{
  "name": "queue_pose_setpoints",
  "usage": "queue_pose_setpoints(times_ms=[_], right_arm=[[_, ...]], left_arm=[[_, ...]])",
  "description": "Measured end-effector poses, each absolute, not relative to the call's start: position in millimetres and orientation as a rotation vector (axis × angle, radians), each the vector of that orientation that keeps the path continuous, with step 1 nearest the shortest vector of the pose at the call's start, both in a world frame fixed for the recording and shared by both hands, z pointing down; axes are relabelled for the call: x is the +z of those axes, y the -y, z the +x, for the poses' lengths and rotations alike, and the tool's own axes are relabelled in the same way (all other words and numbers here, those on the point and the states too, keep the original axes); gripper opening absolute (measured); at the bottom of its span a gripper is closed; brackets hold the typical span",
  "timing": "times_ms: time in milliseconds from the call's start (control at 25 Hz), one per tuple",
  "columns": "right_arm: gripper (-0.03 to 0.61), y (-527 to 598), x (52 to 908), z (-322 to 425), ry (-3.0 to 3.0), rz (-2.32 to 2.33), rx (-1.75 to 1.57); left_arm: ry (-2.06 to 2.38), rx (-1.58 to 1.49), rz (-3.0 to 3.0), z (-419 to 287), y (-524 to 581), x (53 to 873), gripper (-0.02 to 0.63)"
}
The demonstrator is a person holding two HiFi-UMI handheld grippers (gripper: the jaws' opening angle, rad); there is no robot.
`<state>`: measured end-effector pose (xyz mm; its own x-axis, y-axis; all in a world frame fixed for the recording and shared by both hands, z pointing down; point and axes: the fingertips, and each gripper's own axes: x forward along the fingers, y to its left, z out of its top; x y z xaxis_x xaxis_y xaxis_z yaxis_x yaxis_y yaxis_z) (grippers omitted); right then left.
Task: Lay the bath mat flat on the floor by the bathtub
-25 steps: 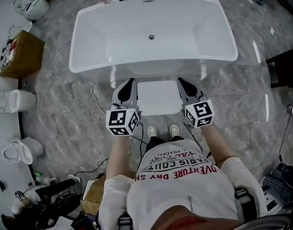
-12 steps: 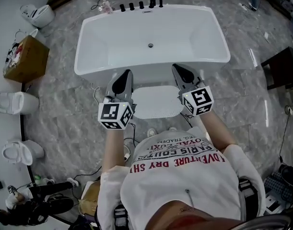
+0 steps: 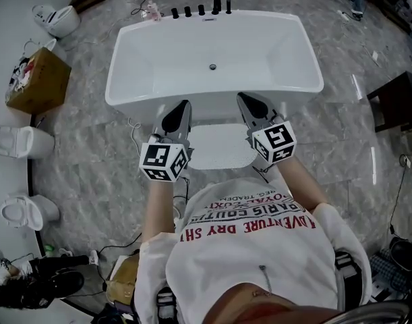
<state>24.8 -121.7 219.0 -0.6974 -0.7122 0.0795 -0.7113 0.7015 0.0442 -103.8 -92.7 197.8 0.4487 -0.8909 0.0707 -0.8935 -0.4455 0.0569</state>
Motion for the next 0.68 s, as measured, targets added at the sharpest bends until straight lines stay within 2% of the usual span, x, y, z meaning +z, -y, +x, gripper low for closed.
queue_pose_setpoints(times_ms=[680], right_arm=[[0.008,140,217,28,2.783,1.226,-0.021]], left_arm=[[1.629,0.064,2.583,-111,114,195,0.012]])
